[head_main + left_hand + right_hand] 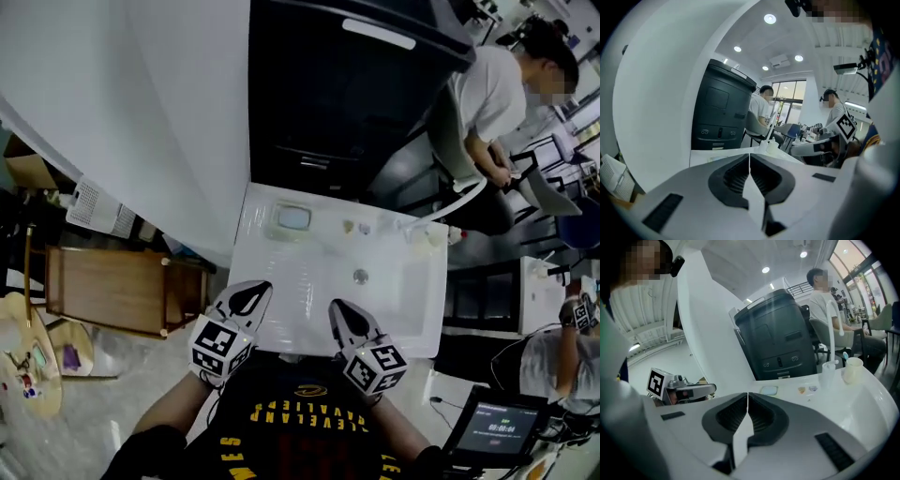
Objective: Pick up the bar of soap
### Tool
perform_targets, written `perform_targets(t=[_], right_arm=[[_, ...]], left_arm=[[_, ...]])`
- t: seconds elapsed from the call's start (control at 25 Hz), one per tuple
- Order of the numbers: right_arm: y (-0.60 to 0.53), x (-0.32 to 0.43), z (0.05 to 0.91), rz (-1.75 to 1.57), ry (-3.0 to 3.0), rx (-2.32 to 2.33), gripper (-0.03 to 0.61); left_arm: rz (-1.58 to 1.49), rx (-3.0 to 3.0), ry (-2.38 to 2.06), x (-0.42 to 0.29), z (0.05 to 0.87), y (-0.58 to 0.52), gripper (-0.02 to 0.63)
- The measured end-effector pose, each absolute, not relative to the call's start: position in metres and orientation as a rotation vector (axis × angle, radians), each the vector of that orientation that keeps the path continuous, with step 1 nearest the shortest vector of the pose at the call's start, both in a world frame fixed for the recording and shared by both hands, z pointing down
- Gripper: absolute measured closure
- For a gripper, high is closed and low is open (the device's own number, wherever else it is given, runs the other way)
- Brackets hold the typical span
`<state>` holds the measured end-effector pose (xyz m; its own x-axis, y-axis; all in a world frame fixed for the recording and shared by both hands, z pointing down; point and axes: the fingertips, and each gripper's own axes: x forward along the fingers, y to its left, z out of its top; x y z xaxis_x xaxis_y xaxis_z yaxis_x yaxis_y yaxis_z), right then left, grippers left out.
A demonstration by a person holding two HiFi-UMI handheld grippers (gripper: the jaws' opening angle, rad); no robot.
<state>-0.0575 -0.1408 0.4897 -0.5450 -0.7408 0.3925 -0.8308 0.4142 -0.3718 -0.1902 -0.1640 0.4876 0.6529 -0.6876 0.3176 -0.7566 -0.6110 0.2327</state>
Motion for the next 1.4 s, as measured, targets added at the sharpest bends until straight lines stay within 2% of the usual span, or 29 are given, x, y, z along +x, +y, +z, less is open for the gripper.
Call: perform_targets(t=[0.44, 0.76, 0.92, 1.12, 1.4], right_arm=[[-0.149, -0.030, 0.513, 0.955, -2.460, 1.442, 0.560], [-0.157, -0.005, 0.516, 1.004, -2.499, 1.421, 0.560], [-0.158, 0.010, 0.521, 1.054, -2.492, 1.436, 0.560], [-0.160, 0.026, 0.528, 1.126, -2.473, 1.478, 0.560], [-0.162, 0.040, 0.536, 1.204, -2.449, 1.513, 0.560]], left_arm=[[0.636, 2.609, -1.140, -0.173, 0.520, -0.216, 0.594], [0.985, 2.687, -1.026, -0.124, 0.551, -0.259, 0.489], [1.071, 2.691, -0.939, -0.106, 0.569, -0.280, 0.460], [1.231, 2.640, -0.851, -0.105, 0.598, -0.301, 0.404], [1.567, 2.569, -0.722, -0.114, 0.634, -0.325, 0.361]])
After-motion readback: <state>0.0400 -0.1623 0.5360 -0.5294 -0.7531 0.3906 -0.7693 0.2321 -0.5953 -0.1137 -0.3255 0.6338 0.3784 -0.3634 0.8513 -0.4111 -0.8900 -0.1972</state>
